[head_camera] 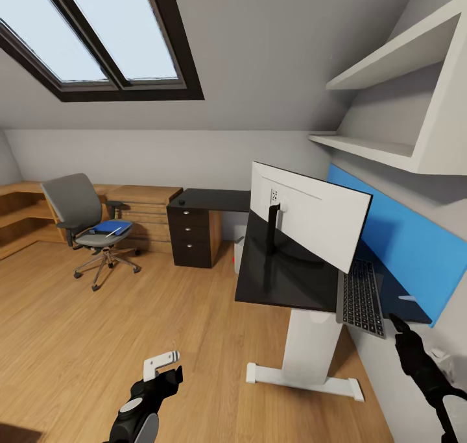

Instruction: In the bedroom, organize the workspace by keeping the computer under the desk, ensuring the monitor is on the desk, placing the keyboard on the desk next to the monitor, placing the mouse on the desk next to the keyboard, moving the folder from the swivel chair onto the desk next to the mouse, stacking the notebook on top of the folder with the pen on top of the notebook, and positioning the swivel chair next to the desk.

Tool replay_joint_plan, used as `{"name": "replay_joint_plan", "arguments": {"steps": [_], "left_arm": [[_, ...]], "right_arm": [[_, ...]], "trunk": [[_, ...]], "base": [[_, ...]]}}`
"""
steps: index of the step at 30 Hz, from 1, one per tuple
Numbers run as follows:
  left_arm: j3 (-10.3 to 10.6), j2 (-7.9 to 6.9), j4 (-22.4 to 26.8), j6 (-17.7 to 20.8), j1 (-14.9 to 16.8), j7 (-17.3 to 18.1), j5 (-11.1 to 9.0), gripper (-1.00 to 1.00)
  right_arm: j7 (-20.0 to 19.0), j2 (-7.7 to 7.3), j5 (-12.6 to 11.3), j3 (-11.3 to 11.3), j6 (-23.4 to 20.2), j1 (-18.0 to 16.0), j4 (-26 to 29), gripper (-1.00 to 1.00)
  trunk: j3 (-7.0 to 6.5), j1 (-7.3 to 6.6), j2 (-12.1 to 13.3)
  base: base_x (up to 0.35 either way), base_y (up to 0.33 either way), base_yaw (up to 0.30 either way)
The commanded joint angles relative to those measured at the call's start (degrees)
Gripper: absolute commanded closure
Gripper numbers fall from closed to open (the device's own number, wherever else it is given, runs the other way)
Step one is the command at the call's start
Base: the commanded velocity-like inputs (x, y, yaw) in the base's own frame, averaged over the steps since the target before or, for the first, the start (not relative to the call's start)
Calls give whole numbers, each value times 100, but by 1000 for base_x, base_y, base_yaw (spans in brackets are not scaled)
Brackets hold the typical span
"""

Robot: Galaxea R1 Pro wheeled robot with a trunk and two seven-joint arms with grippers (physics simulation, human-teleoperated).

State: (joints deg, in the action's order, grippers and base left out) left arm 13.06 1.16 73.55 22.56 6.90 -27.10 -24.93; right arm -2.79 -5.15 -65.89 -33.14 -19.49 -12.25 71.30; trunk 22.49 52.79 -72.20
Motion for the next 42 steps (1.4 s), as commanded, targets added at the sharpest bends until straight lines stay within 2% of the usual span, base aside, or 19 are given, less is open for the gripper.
{"name": "replay_joint_plan", "arguments": {"steps": [1,7,17,34,38,39,40,42], "left_arm": [[10,-2,9,12,4,-49,-50,-100],[12,-2,10,12,4,-50,-54,-100],[13,-2,10,12,4,-50,-50,-100],[19,6,10,12,4,-50,-50,-100],[20,4,10,12,4,-50,-48,-100],[20,2,10,12,4,-50,-48,-100],[21,8,10,12,4,-50,-48,-100],[19,14,10,12,4,-50,-48,-100]], "right_arm": [[-12,54,-24,14,100,-5,3,-100],[-11,131,-42,40,279,-5,11,-100],[-38,199,-66,40,322,-5,39,-100],[-49,230,-68,19,331,-5,54,-100],[-53,238,-168,18,337,-5,48,-100],[-52,240,-274,20,342,-5,46,-100],[-45,241,-488,20,342,-5,43,-100],[-39,240,-585,22,342,-5,41,-100]], "trunk": [[25,23,-46],[133,155,-286],[312,374,-688],[618,748,-1369],[689,836,-1530],[707,857,-1570],[725,879,-1610],[761,923,-1690]], "base": [[0,0,0],[0,0,0],[0,0,0],[0,0,0],[0,0,0],[0,0,0],[0,0,0],[0,0,0]]}}
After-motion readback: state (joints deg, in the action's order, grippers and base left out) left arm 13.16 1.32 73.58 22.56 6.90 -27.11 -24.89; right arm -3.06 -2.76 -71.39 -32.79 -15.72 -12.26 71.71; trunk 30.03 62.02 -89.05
